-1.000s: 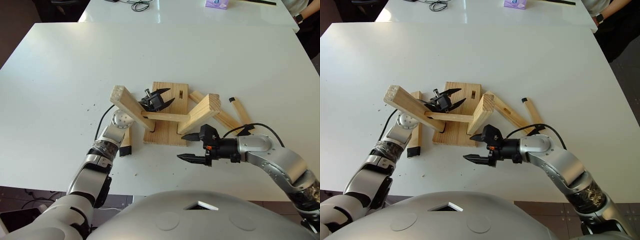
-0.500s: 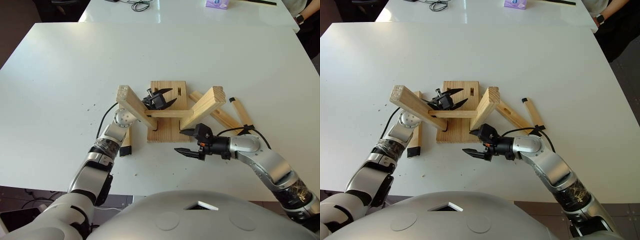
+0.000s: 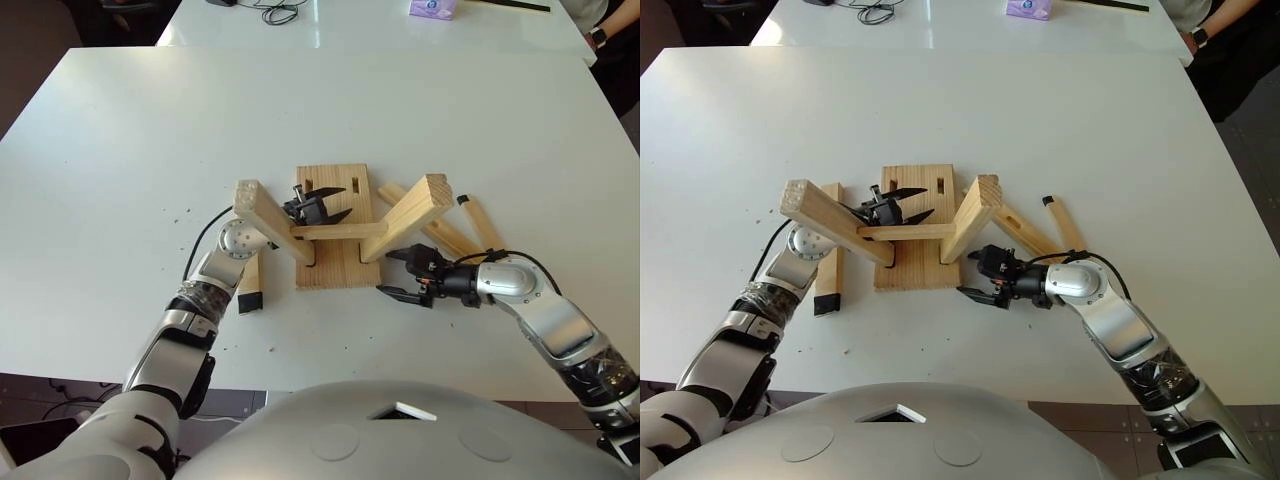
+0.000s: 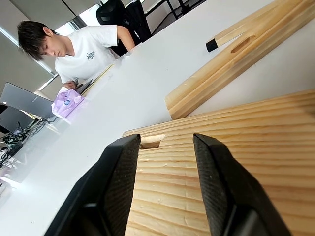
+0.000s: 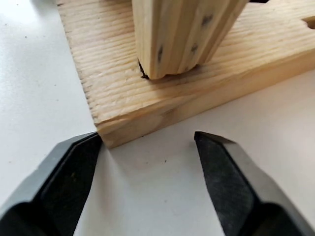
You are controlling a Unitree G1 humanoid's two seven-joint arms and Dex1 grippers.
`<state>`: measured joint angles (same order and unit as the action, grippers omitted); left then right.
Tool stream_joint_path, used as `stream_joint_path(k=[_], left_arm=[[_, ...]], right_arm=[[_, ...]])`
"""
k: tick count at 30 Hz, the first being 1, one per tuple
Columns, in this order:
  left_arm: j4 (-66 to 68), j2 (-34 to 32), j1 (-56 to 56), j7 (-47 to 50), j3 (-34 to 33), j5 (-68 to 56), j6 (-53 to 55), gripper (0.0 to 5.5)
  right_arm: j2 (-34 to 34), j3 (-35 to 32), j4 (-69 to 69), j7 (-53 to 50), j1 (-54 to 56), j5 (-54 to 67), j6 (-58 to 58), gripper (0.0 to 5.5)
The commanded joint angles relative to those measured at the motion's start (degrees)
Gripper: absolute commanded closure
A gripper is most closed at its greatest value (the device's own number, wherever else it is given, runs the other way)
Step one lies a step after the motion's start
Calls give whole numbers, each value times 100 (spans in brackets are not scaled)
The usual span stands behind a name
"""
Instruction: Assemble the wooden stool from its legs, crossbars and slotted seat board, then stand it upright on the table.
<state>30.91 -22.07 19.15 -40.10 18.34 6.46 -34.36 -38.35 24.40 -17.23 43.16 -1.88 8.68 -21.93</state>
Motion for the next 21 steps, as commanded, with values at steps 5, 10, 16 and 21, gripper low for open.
stream_joint_path(k=[5, 10, 16, 21], left_arm=[[67, -78, -218, -243, 208, 113, 314, 351], [45, -67, -272, -238, 221, 98, 413, 351], [23, -10, -281, -278, 261, 48, 563, 351], [66, 125, -127, -249, 296, -13, 706, 351]], right_arm=[[465, -18, 189, -728, -177, -559, -168, 203], [834, -427, 495, -1154, 218, -573, -211, 203], [1403, -550, 809, -1534, 553, -680, -212, 203], [1580, -536, 568, -1591, 469, -748, -287, 203]])
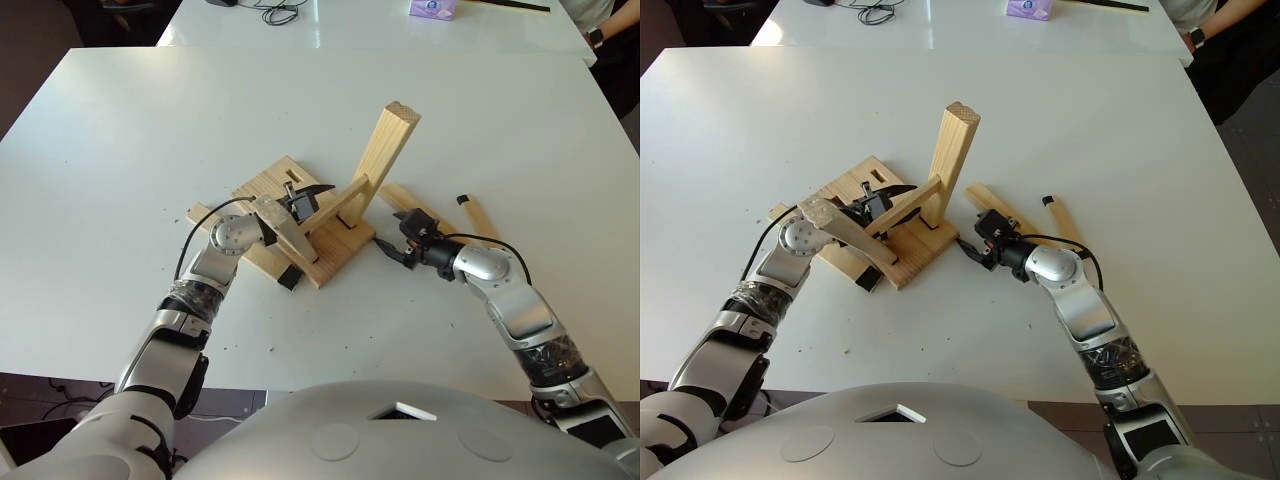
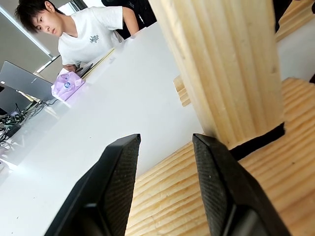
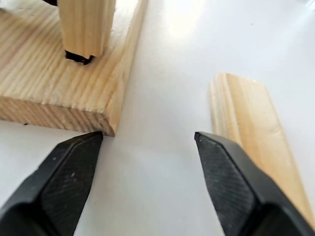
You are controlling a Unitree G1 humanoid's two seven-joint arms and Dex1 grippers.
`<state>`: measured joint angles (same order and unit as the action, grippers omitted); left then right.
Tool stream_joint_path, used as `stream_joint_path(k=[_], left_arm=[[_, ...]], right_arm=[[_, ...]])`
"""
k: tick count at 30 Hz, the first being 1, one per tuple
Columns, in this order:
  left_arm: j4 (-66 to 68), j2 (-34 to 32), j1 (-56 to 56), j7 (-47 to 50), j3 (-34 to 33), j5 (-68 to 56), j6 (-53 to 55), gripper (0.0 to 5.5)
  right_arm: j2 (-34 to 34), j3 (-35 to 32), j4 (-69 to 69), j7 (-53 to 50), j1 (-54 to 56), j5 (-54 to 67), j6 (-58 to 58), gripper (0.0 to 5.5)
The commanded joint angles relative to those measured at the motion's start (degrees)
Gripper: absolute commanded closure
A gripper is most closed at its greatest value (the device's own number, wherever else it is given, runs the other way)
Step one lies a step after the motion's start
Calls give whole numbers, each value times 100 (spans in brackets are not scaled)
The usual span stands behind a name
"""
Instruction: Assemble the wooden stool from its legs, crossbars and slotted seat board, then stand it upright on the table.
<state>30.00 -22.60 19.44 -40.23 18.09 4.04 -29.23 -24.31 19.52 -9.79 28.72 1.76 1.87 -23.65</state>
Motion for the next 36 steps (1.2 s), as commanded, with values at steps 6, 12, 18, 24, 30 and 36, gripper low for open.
stream_joint_path(k=[6, 12, 18, 24, 30, 36], left_arm=[[134, 240, -151, -201, 337, 218, 235, 351], [147, 463, -80, -87, 328, 164, 399, 351], [313, 873, 233, 112, 298, 169, 620, 351], [621, 884, 530, 169, 226, 263, 459, 351], [1181, 806, 951, 164, 98, 304, 225, 351], [1784, 631, 1588, 192, -16, 388, -131, 351]], right_arm=[[-11, -122, -1113, -34, -181, -36, -537, 203], [-344, -59, -2528, 349, -474, 303, -1392, 203], [-677, 143, -3380, 706, -483, 669, -2141, 203], [-1272, 178, -3664, 925, -765, 769, -2366, 203], [-1484, 169, -4001, 1004, -833, 999, -2585, 203], [-1159, 140, -4058, 976, -565, 1501, -2805, 203]])
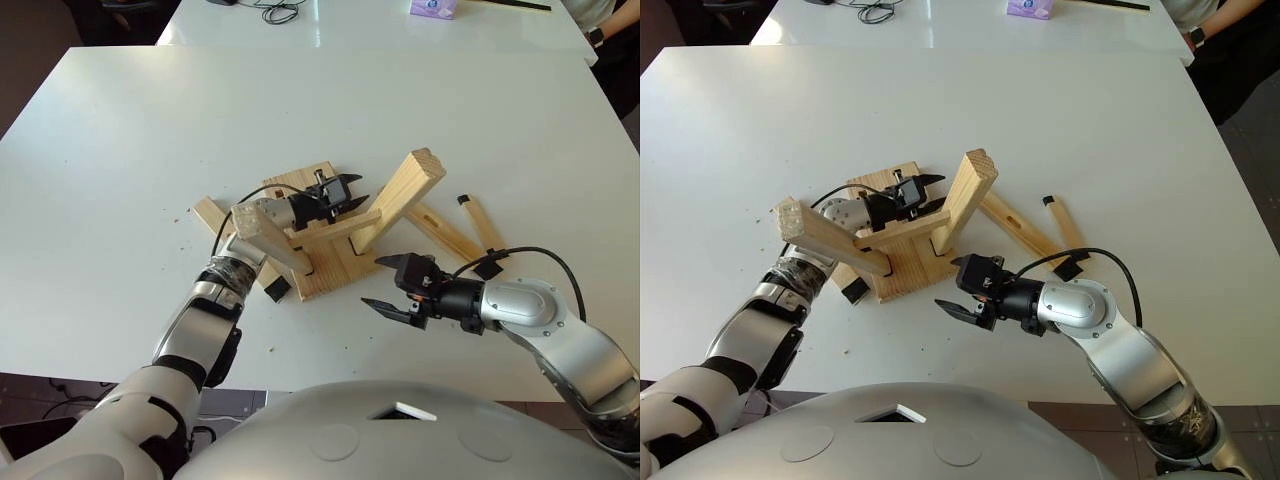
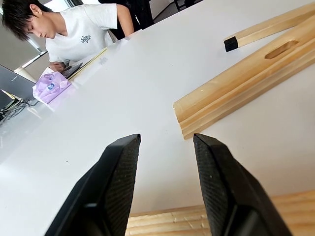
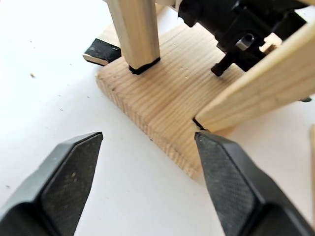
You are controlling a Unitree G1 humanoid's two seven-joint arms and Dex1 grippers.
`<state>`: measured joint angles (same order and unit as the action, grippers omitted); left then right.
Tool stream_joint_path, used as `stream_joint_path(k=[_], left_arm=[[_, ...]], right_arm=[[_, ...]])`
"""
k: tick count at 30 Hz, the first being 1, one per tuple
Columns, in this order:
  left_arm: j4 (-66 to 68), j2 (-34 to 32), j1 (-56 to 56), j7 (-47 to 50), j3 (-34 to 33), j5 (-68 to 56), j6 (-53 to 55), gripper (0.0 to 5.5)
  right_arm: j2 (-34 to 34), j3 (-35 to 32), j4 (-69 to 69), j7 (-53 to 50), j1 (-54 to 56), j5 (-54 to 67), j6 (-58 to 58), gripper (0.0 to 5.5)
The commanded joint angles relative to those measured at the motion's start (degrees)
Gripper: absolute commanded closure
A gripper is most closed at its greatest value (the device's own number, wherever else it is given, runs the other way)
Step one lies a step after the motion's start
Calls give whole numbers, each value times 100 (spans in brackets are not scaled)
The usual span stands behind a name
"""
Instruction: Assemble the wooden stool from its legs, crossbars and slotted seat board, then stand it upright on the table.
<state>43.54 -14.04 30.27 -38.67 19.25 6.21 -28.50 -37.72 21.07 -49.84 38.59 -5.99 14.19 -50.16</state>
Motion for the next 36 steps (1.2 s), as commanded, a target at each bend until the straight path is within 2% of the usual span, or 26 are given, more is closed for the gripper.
stream_joint_path(k=[1, 6, 8, 15, 19, 24, 30, 36], left_arm=[[624, -304, 698, 30, -156, 222, -311, 351], [1468, -604, 1410, -20, -233, 441, -790, 351], [1678, -627, 1504, -150, -301, 385, -913, 378], [1965, -659, 1180, -268, -248, 589, -1315, 506], [2230, -840, 1075, -14, -122, 961, -1514, 550], [2489, -1035, 926, 424, 121, 1373, -1739, 550], [2593, -1086, 817, 682, 263, 1479, -1865, 550], [2585, -974, 712, 664, 327, 1426, -1908, 550]], right_arm=[[261, 7, 7, -25, 294, 338, -164, 203], [593, 140, 392, -158, 589, 456, -108, 203], [708, 238, 608, -237, 648, 373, 13, 205], [1042, 443, 1705, -453, 727, 63, 661, 324], [1111, 682, 2092, -422, 683, -100, 908, 375], [809, 1090, 2126, -251, 510, -365, 1062, 456], [342, 1057, 2457, -88, 579, -743, 1404, 547], [514, 925, 2842, -334, 741, -988, 1618, 547]])
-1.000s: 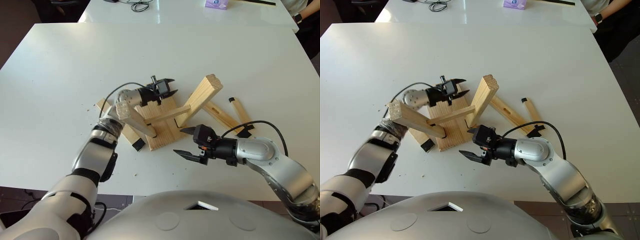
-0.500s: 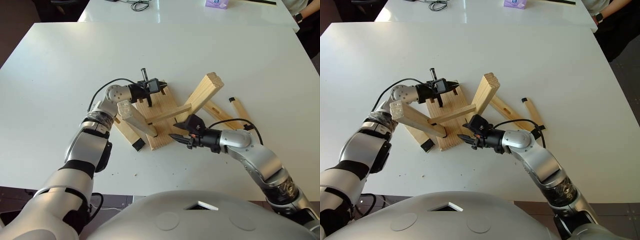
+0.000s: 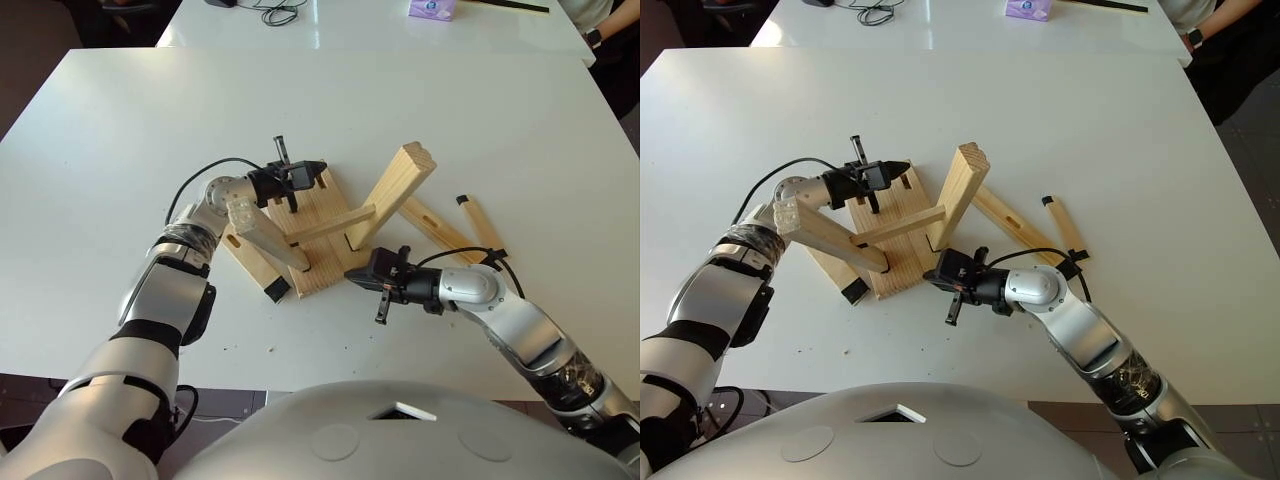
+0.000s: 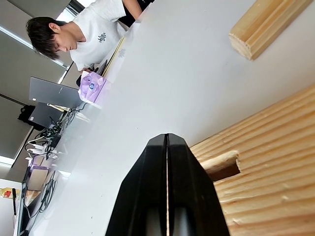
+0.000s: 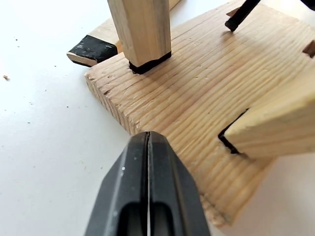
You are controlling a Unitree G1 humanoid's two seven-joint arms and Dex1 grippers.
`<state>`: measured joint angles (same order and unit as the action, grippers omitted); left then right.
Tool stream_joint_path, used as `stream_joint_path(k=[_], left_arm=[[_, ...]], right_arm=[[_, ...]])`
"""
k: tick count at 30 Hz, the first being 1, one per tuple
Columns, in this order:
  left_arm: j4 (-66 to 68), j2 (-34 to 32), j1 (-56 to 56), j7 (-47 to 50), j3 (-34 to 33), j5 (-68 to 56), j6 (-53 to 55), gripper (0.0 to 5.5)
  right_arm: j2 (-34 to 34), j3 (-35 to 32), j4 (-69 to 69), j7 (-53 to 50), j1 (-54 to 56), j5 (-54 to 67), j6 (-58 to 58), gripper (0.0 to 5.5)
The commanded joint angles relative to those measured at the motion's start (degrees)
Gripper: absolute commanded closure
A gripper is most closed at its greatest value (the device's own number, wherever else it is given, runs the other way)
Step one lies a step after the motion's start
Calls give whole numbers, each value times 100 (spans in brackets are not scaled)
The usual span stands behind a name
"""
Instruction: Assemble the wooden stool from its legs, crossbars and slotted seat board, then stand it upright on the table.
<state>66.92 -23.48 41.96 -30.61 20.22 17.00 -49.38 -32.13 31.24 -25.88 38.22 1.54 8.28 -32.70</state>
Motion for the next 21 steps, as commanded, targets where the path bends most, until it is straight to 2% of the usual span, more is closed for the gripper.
stream_joint_path(k=[1, 9, 18, 21], left_arm=[[234, 2, -470, -151, 226, 322, 186, 550], [-249, 344, -632, -524, 1, -284, 351, 550], [-317, 362, -577, -487, -73, -332, 559, 550], [-289, 362, -553, -456, -76, -315, 585, 550]], right_arm=[[-23, -147, 441, -346, -31, -404, -108, 547], [-17, -643, 618, -573, 248, -574, 61, 547], [-207, -252, -495, 100, 176, -377, -575, 547], [-142, -319, -512, 94, 320, -387, -655, 547]])
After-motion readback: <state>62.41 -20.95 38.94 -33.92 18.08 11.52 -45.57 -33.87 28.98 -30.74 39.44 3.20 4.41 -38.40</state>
